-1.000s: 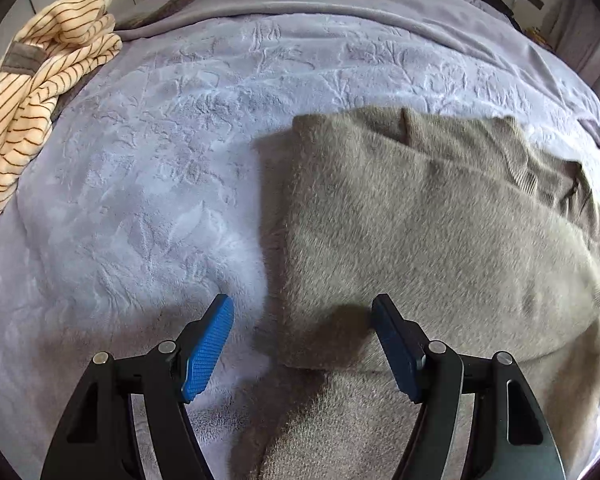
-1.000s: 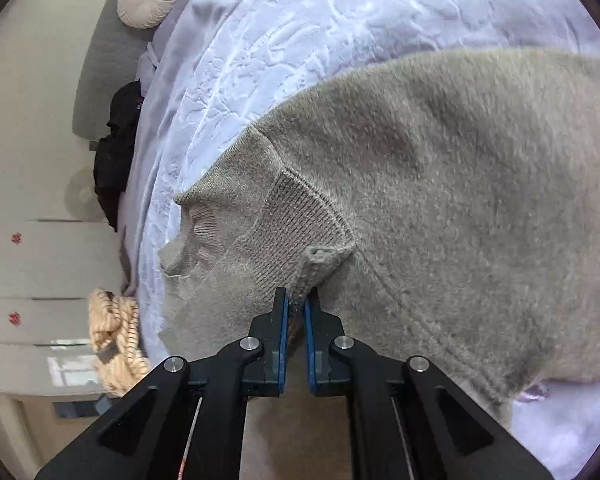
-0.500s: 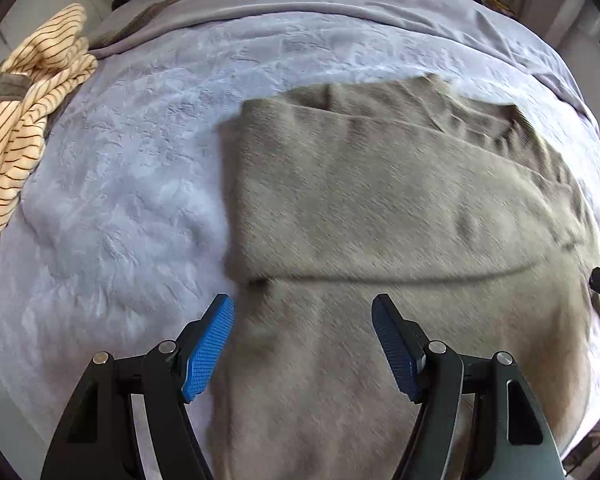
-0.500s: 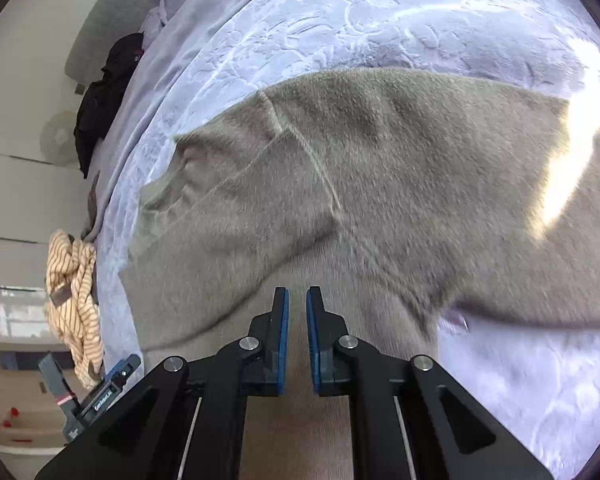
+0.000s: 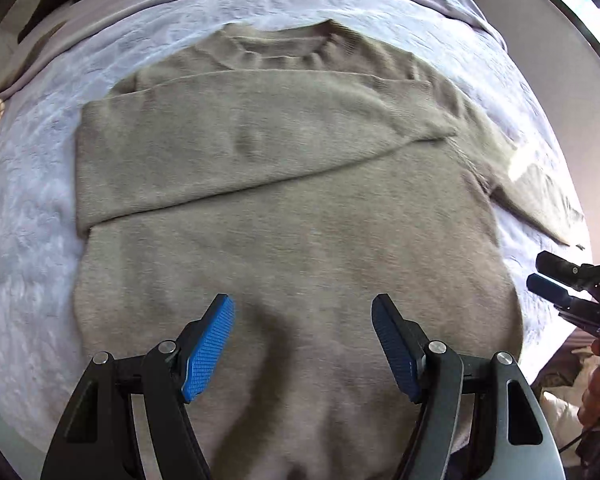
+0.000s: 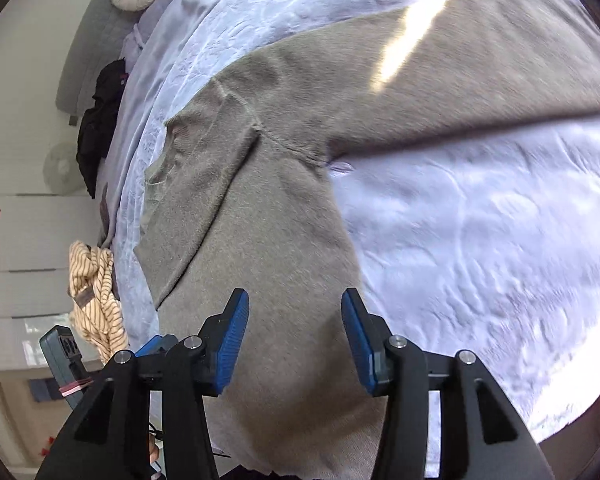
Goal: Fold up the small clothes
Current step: 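Fold the held sleeve across the chest toward the first sleeve with the right gripper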
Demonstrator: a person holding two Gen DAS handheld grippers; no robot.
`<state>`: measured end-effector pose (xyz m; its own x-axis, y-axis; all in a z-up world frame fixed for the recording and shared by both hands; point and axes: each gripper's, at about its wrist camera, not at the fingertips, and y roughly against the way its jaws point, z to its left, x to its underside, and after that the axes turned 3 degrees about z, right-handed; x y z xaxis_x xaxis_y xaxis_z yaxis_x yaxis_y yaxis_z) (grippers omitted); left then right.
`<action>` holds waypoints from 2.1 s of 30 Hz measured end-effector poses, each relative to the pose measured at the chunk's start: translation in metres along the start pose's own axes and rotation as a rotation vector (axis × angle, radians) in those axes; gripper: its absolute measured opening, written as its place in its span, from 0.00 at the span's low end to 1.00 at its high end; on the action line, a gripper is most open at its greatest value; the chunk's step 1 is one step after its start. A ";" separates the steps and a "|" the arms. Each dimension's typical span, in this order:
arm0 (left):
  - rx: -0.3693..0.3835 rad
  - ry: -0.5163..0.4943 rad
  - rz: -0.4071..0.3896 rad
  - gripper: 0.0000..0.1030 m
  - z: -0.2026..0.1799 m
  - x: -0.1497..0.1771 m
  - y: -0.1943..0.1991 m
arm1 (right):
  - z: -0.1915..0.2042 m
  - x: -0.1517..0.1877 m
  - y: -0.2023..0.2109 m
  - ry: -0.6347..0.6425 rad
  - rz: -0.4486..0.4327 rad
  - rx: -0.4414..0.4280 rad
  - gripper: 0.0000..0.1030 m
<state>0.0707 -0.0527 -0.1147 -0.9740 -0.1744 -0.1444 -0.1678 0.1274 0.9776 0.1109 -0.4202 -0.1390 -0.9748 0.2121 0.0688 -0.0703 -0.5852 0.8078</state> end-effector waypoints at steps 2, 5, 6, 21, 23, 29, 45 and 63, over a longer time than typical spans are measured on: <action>-0.025 -0.023 -0.006 0.71 -0.012 0.000 0.000 | -0.010 0.003 0.005 -0.024 -0.012 -0.005 0.57; -0.067 -0.052 -0.004 0.99 -0.027 0.000 -0.001 | -0.026 0.006 0.012 -0.059 -0.028 -0.012 0.62; -0.074 -0.061 -0.009 0.99 -0.028 -0.001 -0.001 | -0.030 0.007 0.014 -0.070 -0.033 -0.015 0.64; -0.061 -0.125 0.102 0.99 -0.076 -0.014 -0.036 | -0.091 -0.013 0.040 -0.216 -0.157 -0.066 0.68; -0.062 -0.133 0.103 0.99 -0.084 -0.017 -0.039 | -0.099 -0.020 0.045 -0.225 -0.182 -0.057 0.68; -0.063 -0.146 0.070 0.99 -0.107 -0.029 -0.043 | -0.131 -0.045 0.058 -0.284 -0.261 -0.088 0.68; -0.042 -0.153 0.006 0.99 -0.162 -0.067 -0.067 | -0.187 -0.100 0.081 -0.406 -0.490 -0.274 0.68; -0.036 -0.058 -0.068 0.99 -0.124 -0.085 -0.058 | -0.121 -0.138 0.098 -0.328 -0.486 -0.562 0.08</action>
<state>0.1825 -0.1664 -0.1403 -0.9680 -0.1241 -0.2180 -0.2290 0.0821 0.9700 0.2132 -0.6017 -0.1397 -0.7025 0.7112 0.0242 -0.6508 -0.6559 0.3825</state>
